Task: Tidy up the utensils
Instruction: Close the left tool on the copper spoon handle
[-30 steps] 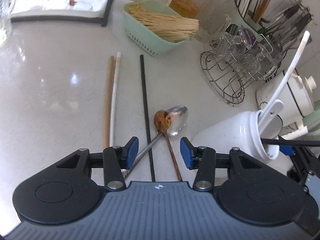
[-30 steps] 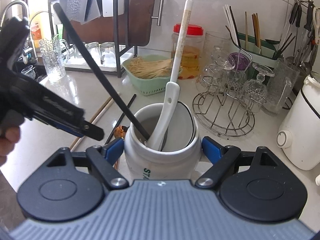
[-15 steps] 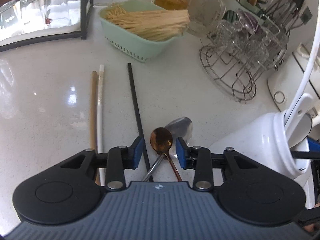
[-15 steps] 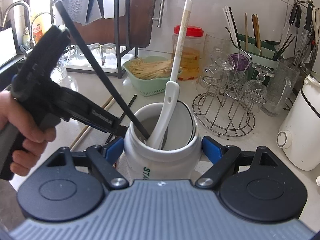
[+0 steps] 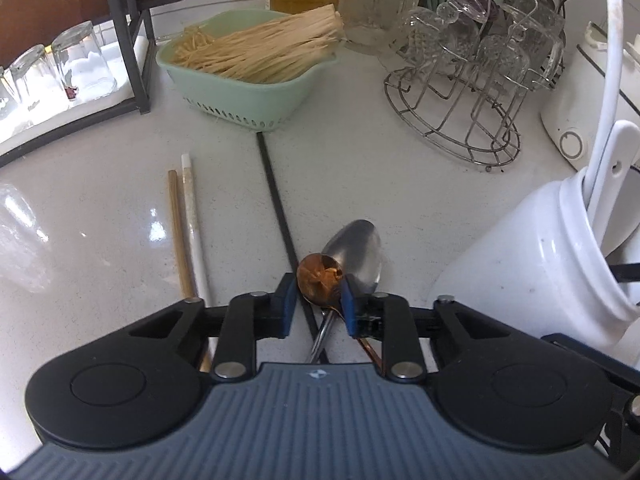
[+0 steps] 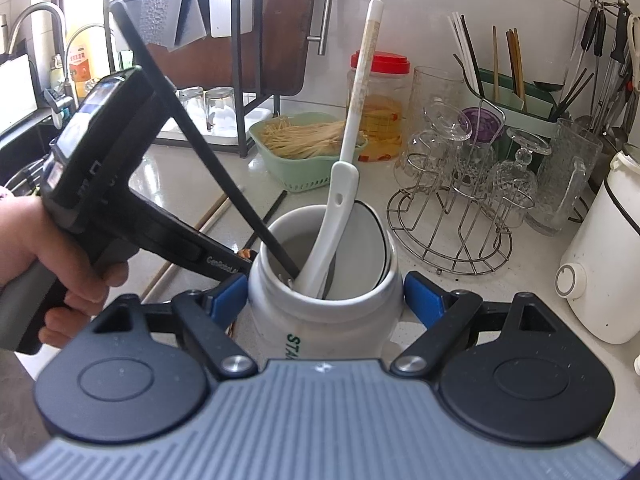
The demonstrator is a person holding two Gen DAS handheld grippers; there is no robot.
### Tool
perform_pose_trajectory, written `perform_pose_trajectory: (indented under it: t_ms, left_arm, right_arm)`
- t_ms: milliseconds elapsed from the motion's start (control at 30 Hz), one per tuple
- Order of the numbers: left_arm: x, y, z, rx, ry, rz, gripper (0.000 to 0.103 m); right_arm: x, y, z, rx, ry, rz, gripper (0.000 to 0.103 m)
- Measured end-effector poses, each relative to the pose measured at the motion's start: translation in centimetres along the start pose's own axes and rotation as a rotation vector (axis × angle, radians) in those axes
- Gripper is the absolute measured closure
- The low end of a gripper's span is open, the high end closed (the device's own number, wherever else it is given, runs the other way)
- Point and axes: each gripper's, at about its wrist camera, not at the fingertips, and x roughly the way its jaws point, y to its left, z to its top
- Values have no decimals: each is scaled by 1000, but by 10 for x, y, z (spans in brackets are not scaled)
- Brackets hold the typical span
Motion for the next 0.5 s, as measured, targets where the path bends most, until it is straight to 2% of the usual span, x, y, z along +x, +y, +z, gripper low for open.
perform_pose_trajectory:
  t_ms: [33, 200, 500]
  left_arm:
    - [0, 0, 1, -5, -2, 1, 84]
    - [-2, 7, 6, -72, -7, -2, 95]
    - [-19, 10, 4, -133, -24, -23, 101]
  right_arm:
    - [0, 0, 0, 0, 1, 1, 16]
    - [0, 0, 0, 3, 4, 2, 16]
    - [1, 0, 1, 3, 14, -3, 15]
